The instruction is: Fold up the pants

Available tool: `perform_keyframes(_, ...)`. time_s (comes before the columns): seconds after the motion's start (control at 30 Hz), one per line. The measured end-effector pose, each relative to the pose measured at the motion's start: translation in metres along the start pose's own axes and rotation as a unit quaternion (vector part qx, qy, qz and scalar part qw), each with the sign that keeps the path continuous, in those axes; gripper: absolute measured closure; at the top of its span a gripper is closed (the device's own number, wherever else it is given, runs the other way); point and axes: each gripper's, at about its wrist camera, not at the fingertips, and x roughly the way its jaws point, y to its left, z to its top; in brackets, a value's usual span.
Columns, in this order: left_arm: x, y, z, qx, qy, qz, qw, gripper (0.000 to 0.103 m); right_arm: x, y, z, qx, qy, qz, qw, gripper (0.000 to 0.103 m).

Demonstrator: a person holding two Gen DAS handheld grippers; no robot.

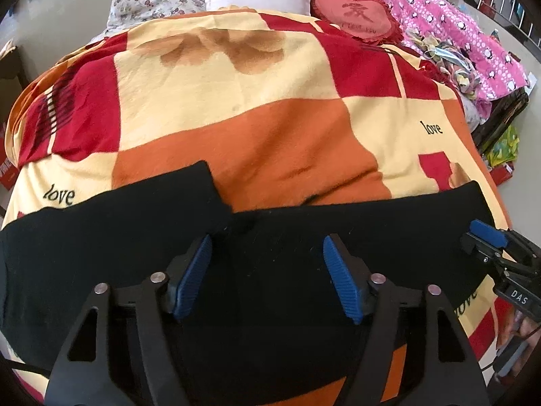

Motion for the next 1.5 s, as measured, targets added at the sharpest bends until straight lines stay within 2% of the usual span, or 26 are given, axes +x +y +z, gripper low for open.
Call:
perform_keyframes(0.07, 0.002, -0.003, 0.002, 0.006, 0.000, 0.008, 1.0000, 0.034, 0.002, 0.000, 0.002, 0.001, 0.001, 0.005, 1.000, 0.051)
perform_keyframes(0.13, 0.002, -0.005, 0.002, 0.010, 0.000, 0.012, 0.9999, 0.034, 0.003, 0.002, 0.003, 0.000, 0.005, 0.021, 1.000, 0.035)
perform_keyframes(0.2, 0.001, -0.005, 0.002, 0.010, 0.000, 0.011, 0.9999, 0.034, 0.005, 0.005, 0.003, -0.004, 0.006, 0.032, 0.999, 0.030)
perform_keyframes(0.33, -0.007, -0.001, 0.002, -0.001, -0.002, -0.007, 1.0000, 0.034, 0.009, 0.016, 0.003, -0.023, 0.014, 0.014, 1.000, 0.023)
perform_keyframes(0.63, -0.019, -0.004, -0.001, -0.007, 0.000, -0.030, 0.9995, 0.034, 0.004, 0.029, -0.002, -0.043, 0.018, -0.036, 0.998, 0.024)
perform_keyframes(1.2, -0.015, -0.066, 0.005, 0.052, 0.016, -0.074, 0.9958, 0.034, -0.028, 0.004, -0.024, -0.019, 0.015, -0.049, 0.999, 0.024)
perform_keyframes(1.33, -0.008, -0.082, 0.011, 0.059, 0.025, -0.098, 0.9931, 0.034, -0.033, -0.007, -0.028, 0.005, 0.009, -0.036, 0.999, 0.024)
perform_keyframes(1.5, 0.005, -0.106, 0.021, 0.077, 0.041, -0.119, 0.9891, 0.034, -0.042, -0.027, -0.038, 0.036, 0.010, -0.045, 0.998, 0.024)
